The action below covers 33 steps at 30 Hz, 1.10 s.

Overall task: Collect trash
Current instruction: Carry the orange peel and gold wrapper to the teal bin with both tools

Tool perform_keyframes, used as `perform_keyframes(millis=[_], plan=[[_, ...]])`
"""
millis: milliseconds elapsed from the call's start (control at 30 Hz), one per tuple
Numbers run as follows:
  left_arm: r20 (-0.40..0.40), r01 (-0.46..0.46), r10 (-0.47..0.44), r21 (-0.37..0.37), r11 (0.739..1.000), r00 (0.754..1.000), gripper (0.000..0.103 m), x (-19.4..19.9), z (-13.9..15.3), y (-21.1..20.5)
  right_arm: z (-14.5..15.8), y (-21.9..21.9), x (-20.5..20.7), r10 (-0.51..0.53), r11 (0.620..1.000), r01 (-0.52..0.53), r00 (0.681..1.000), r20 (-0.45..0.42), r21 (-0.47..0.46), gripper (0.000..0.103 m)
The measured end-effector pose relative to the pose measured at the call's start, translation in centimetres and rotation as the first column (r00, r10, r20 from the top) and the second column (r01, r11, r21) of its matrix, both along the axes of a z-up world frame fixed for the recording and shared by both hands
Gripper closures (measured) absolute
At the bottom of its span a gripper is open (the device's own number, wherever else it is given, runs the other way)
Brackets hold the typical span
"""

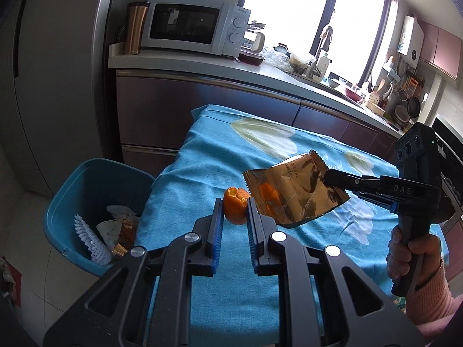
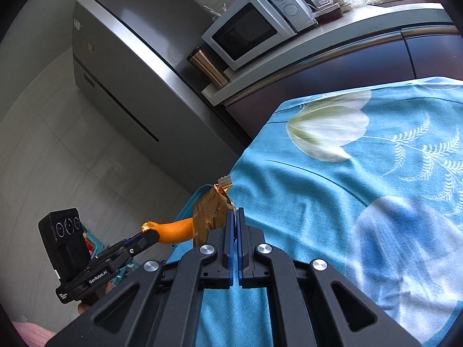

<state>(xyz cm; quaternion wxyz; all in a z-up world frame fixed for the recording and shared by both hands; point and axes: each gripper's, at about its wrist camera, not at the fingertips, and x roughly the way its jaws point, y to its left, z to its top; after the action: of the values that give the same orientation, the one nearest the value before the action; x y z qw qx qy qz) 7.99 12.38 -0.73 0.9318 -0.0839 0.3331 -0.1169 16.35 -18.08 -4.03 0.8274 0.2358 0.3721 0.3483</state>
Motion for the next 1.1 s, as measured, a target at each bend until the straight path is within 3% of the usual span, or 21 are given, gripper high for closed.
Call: perform_keyframes(millis=[1100], plan=[[0.018,-0.195,0.195,-0.005,0.981,0.981,0.087,-0.9,0.5,8.0,1.1,9.9,2.9,0.163,0.986,-0.162,0.987,0.005,-0.026,0.102]])
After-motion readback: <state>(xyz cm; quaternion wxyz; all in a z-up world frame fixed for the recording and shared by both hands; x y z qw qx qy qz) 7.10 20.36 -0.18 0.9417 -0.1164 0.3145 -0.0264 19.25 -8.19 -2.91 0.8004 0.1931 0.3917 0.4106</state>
